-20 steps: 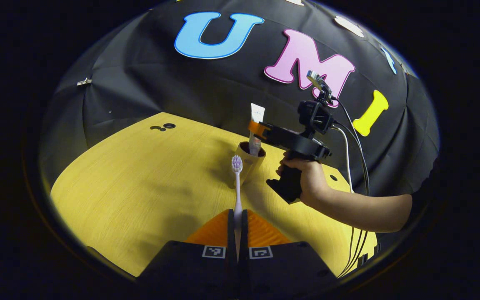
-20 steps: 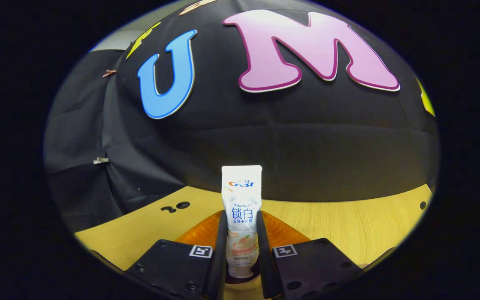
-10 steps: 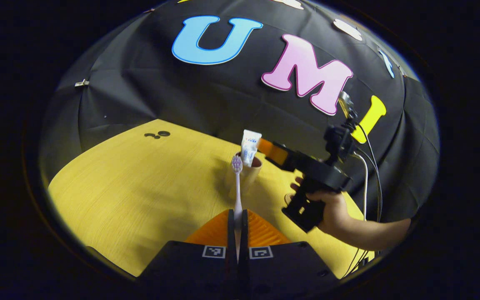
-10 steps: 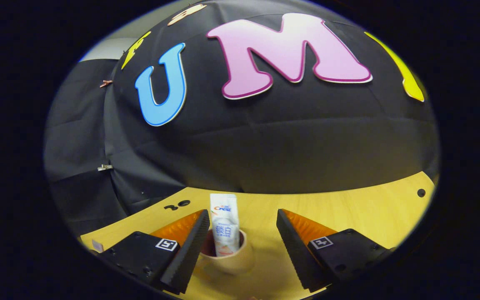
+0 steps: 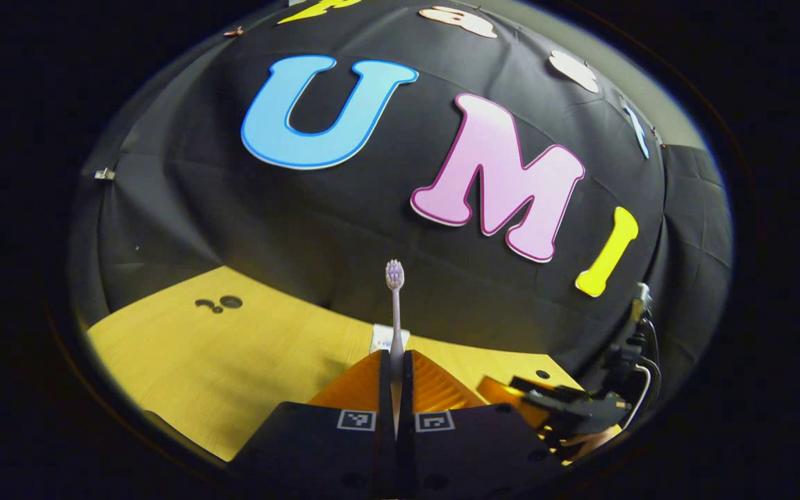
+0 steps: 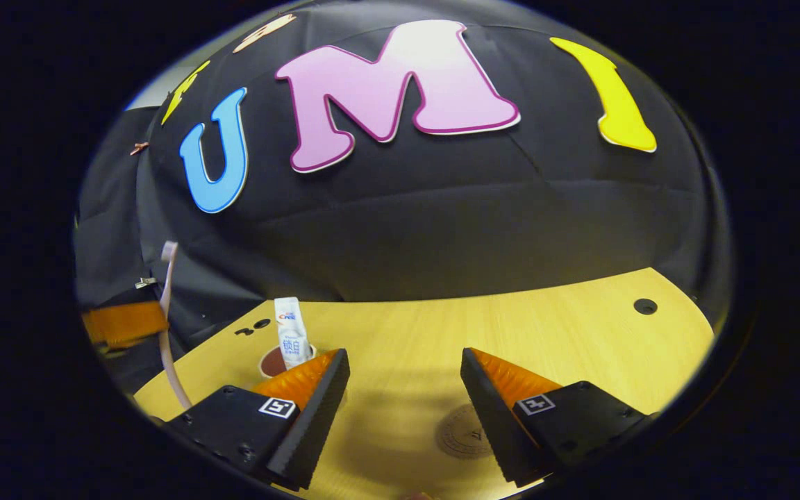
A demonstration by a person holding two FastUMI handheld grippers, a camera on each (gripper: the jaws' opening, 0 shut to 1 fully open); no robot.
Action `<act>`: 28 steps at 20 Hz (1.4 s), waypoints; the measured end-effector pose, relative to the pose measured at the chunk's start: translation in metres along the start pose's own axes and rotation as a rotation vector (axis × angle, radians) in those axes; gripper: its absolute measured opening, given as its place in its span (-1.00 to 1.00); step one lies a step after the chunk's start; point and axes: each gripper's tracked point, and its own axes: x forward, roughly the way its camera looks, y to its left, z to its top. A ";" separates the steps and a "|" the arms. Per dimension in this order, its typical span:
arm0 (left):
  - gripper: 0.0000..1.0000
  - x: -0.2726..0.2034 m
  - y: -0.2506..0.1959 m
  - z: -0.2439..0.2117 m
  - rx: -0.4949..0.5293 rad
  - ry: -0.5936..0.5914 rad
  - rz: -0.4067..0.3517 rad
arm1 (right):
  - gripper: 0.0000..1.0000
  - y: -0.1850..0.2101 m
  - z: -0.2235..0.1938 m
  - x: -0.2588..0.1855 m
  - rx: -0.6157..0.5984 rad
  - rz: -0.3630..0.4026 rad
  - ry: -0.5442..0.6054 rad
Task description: Put the toothbrush and toothpaste on the desktop into the cup, then pick up the cup and place it on the coaster on the desktop.
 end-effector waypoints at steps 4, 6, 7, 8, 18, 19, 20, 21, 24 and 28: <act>-0.88 0.040 -0.007 0.023 0.045 -0.065 -0.032 | 0.96 -0.031 -0.008 -0.023 -0.039 -0.066 -0.018; -0.88 0.058 -0.002 0.024 0.101 -0.100 -0.014 | 0.96 -0.043 -0.013 -0.031 -0.044 -0.089 -0.018; -0.87 0.067 0.000 0.022 0.127 -0.116 0.002 | 0.96 -0.048 -0.017 -0.035 -0.043 -0.107 -0.010; -0.87 0.074 0.000 0.015 0.143 -0.130 0.008 | 0.96 -0.054 -0.020 -0.038 -0.038 -0.125 -0.004; -0.75 0.107 -0.003 -0.057 0.256 -0.092 0.036 | 0.96 -0.092 -0.035 -0.063 0.005 -0.196 0.005; -0.74 0.105 -0.003 -0.061 0.258 -0.086 0.034 | 0.96 -0.094 -0.035 -0.065 -0.001 -0.201 0.004; -0.40 0.101 -0.005 -0.063 0.251 -0.086 0.031 | 0.96 -0.096 -0.036 -0.067 -0.009 -0.205 0.007; -0.06 0.095 -0.005 -0.064 0.246 -0.090 0.037 | 0.96 -0.099 -0.037 -0.069 -0.018 -0.210 0.010; 0.70 0.077 -0.006 -0.065 0.253 -0.085 0.049 | 0.96 -0.104 -0.042 -0.076 -0.021 -0.216 0.029; 0.98 0.055 -0.008 -0.067 0.270 -0.026 0.037 | 0.96 -0.104 -0.046 -0.087 -0.038 -0.210 0.042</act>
